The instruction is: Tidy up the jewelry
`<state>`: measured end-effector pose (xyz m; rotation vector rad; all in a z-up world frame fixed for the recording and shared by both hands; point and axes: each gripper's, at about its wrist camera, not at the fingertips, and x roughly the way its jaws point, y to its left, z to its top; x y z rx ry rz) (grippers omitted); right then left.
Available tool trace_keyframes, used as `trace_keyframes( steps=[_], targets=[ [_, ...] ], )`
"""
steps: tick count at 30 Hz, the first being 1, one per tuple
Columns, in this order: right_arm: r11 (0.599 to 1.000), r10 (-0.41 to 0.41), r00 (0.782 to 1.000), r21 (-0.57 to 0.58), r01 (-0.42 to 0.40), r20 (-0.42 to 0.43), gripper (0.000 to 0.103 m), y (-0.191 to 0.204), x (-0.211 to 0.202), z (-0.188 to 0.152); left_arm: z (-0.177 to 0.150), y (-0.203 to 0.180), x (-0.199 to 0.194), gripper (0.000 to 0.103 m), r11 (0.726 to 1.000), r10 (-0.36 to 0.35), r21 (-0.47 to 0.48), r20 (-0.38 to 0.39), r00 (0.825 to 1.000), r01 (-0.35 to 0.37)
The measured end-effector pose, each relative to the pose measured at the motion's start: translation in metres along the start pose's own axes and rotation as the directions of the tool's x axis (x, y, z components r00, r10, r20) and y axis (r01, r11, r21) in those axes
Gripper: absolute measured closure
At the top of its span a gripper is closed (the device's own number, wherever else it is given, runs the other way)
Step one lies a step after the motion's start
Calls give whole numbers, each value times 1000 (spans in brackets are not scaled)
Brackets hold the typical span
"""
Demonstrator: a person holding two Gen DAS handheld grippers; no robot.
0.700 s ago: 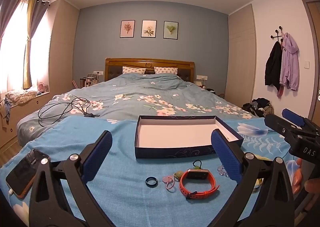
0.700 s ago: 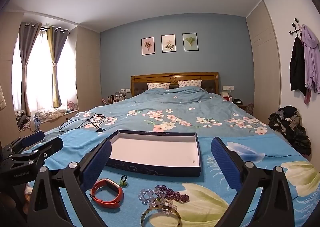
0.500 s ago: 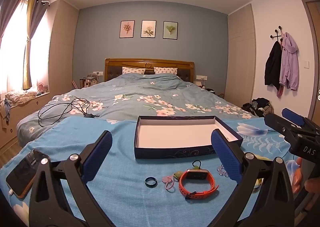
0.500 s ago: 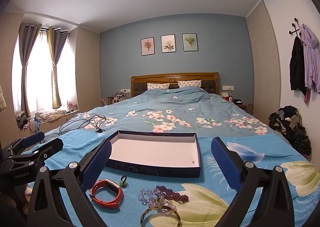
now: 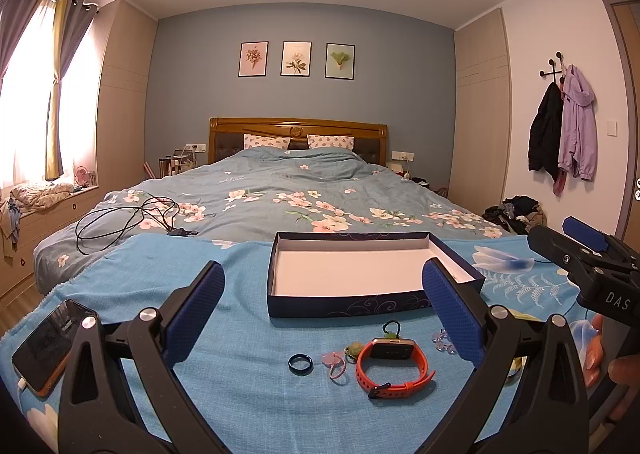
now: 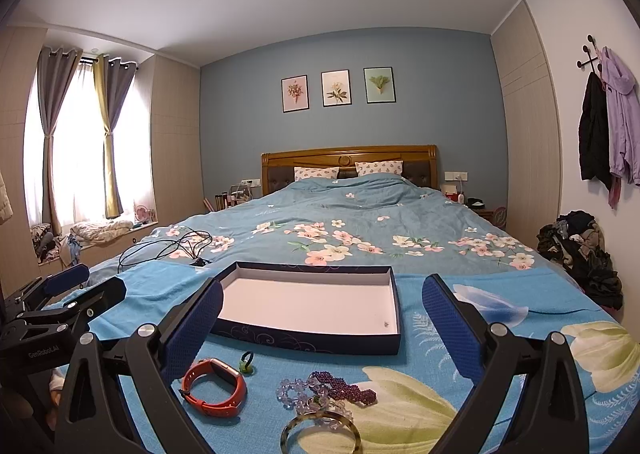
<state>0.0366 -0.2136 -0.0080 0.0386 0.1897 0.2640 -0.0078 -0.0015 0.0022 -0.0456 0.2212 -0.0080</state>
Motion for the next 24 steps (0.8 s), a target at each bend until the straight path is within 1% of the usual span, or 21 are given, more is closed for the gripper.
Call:
trace_keyframes(
  steps=[14,15,24],
  targets=[
    [1000,0,1000,1,0,-2,7,-3,-3,3,-1,-1,-1,6,1000,-2,-1,0,1000,2],
    [1000,-4,1000,1,4,-3,7,2,0,1,-1,-1,-1,6,1000,-2,-1,-1,1000,2],
    [1000,-3,1000,2,3,-3,7,3,0,1,-2,-3,-1,6,1000,-6,0,-3,1000,6]
  ],
)
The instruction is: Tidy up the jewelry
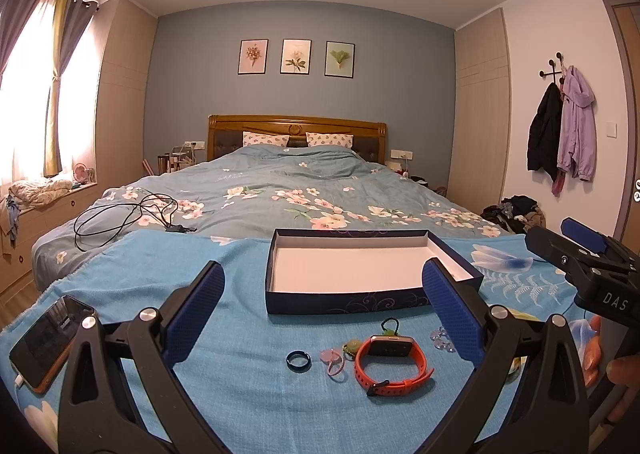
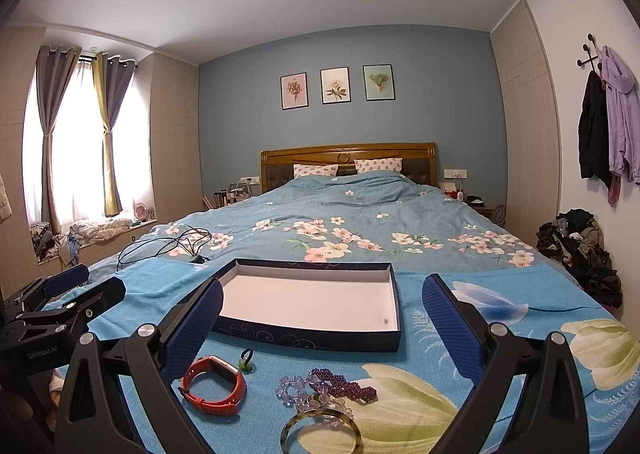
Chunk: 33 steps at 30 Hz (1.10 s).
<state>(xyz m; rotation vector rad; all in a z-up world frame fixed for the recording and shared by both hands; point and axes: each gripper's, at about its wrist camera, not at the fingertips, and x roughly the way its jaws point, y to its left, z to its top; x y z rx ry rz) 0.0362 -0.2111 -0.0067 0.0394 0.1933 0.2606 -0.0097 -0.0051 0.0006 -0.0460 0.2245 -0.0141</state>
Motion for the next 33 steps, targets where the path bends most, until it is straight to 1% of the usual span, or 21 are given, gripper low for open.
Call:
trace_keyframes(
  steps=[19,23,26,28,30,32,33],
  targets=[
    [1000,0,1000,-5,0,-12,7,2,2,-3,-4,2,3,6,1000,-19,-1,-24,1000,19],
    [1000,4,1000,-7,-4,-28,7,1,3,-4,-5,2,8,6,999,-33,1,-53,998,34],
    [1000,3,996,-11,-4,-89,7,-5,8,-7,-7,1,15,6,999,-47,9,-98,994,48],
    [1000,-6,990,-11,4,-142,7,-10,13,-11,-10,0,22,6,997,-68,14,-139,988,70],
    [1000,-2,985,-6,1,-171,7,-15,17,-16,-13,-2,29,6,996,-83,22,-179,980,88],
    [1000,7,973,7,-5,-232,7,-21,24,-24,-17,-6,38,6,994,-93,38,-223,970,104],
    [1000,17,959,17,-12,-283,7,-25,28,-29,-20,-9,43,8,992,-97,53,-252,963,113]
  ],
)
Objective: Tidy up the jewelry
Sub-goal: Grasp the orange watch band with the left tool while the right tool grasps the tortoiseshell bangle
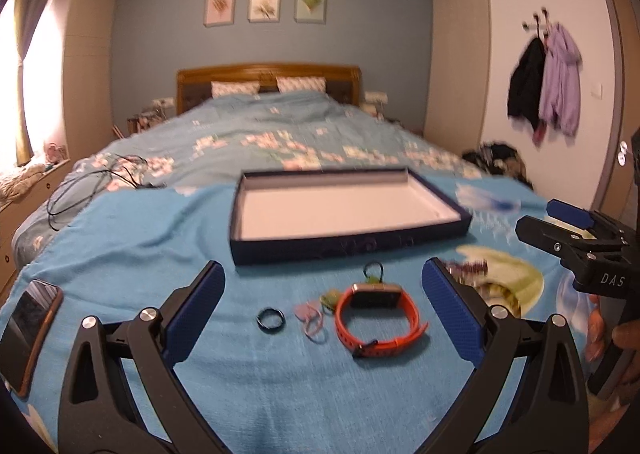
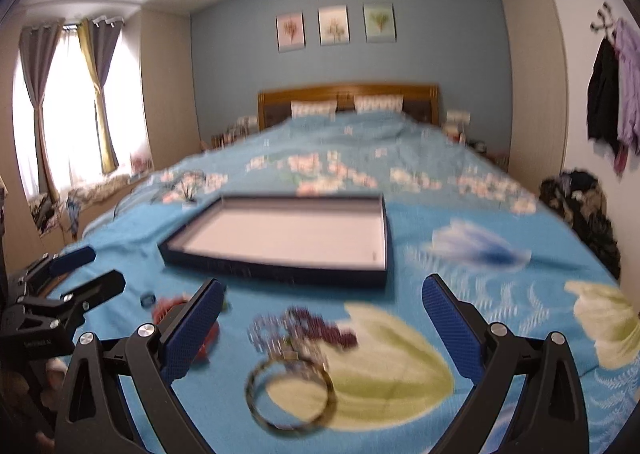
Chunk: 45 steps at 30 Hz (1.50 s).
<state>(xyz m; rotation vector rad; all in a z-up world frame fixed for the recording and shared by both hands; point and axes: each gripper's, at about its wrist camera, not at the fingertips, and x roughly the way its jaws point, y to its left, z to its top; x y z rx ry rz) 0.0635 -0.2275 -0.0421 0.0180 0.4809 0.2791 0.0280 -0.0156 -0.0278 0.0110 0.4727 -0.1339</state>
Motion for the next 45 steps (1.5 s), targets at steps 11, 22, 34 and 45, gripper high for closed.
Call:
trace_keyframes(
  steps=[11,22,34,45],
  targets=[
    [998,53,961,-2,-56,-271,33,-12,30,-26,-5,-11,48,45,989,-127,49,-211,969,141],
    [993,97,929,-36,-117,-356,62,-11,42,-30,-11,-7,70,72,974,-218,-20,-334,917,224],
    [989,125,913,-27,-147,-388,93,-13,47,-32,-9,-4,79,68,960,-274,-58,-385,881,273],
    [984,168,923,-3,-180,-345,96,-23,38,-17,-6,2,86,95,969,-246,-74,-392,887,236]
  ],
)
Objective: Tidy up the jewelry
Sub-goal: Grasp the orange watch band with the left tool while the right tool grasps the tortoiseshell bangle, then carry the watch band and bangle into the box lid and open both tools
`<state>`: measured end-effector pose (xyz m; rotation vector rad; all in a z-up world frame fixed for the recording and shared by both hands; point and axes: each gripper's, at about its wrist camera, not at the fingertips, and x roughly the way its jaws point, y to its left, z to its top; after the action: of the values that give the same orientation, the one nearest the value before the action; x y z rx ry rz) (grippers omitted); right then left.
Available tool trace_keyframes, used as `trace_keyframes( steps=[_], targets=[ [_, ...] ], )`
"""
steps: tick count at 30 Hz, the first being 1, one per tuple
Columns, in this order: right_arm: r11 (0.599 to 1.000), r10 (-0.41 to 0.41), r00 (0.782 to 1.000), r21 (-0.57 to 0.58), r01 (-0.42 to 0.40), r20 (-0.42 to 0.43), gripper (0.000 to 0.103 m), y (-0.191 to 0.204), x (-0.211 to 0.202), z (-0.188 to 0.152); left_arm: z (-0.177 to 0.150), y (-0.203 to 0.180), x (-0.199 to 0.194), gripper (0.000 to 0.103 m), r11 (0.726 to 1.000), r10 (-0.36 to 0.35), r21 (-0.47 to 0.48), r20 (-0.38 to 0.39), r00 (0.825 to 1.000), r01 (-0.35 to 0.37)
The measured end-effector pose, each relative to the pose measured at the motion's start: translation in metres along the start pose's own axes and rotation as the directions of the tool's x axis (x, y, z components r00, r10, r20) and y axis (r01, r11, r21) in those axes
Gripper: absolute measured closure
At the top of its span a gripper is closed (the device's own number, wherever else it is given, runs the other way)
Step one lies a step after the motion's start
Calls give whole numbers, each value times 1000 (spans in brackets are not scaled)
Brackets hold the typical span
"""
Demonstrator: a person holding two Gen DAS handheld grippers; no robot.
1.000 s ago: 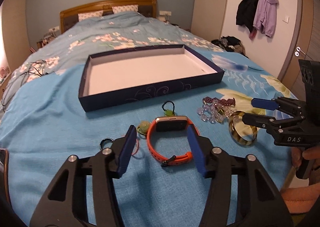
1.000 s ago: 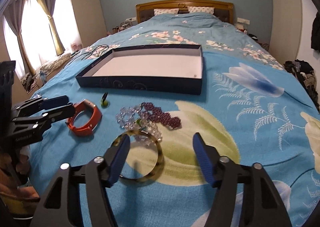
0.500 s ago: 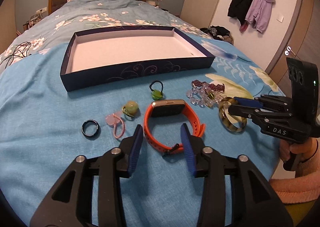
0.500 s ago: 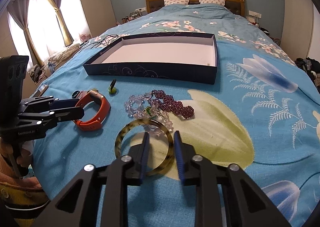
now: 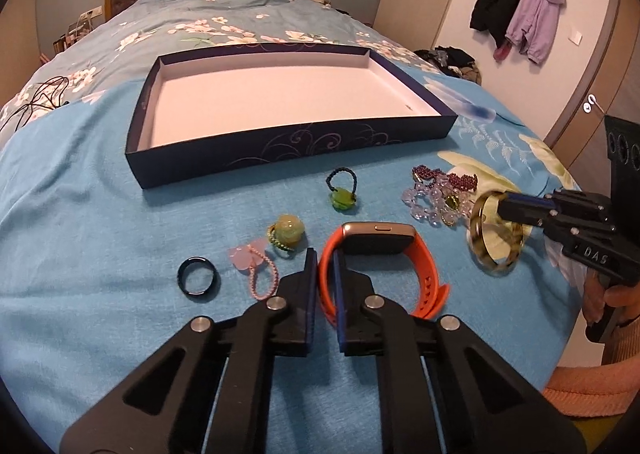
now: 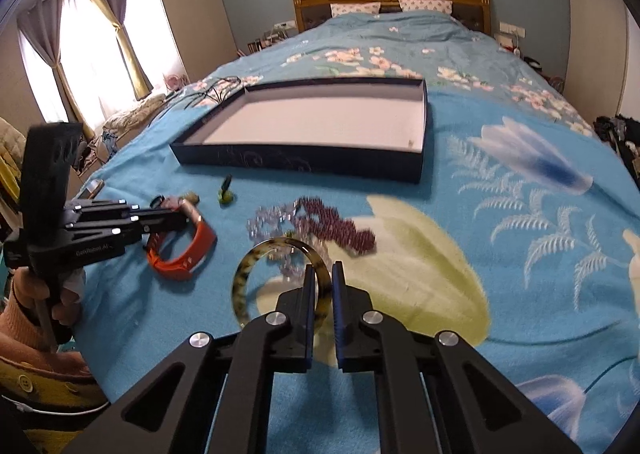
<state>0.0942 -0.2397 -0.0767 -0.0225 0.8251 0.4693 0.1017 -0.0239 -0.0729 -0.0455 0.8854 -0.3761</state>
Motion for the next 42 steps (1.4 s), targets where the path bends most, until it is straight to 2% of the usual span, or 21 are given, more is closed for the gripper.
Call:
trace_keyframes(
  steps=[7,12,18,21,30,37,42],
  targets=[
    [1000,18,997,-12,-17,71,96,-4,-7,30,8,12,-19,95,997,-47,-56,67,997,51],
    [999,14,993,-36,-10,119,96,-8,5,69,36,27,-31,95,994,-50,-90,123,991,61],
    [999,2,992,-33,2,125,96,-17,40,120,86,50,-22,95,992,21,-127,145,989,-2],
    [999,-32,993,-29,35,111,96,-22,62,142,112,59,-12,95,990,53,-134,149,987,-33],
    [997,-80,995,16,80,52,96,-35,119,180,168,79,48,95,983,108,-157,87,990,-93],
    [994,-105,994,18,105,-18,96,-39,146,194,187,98,93,95,976,137,-172,19,990,-132],
    [993,-109,991,24,111,-76,96,-42,163,199,197,107,111,95,972,160,-175,-7,987,-158]
  ],
)
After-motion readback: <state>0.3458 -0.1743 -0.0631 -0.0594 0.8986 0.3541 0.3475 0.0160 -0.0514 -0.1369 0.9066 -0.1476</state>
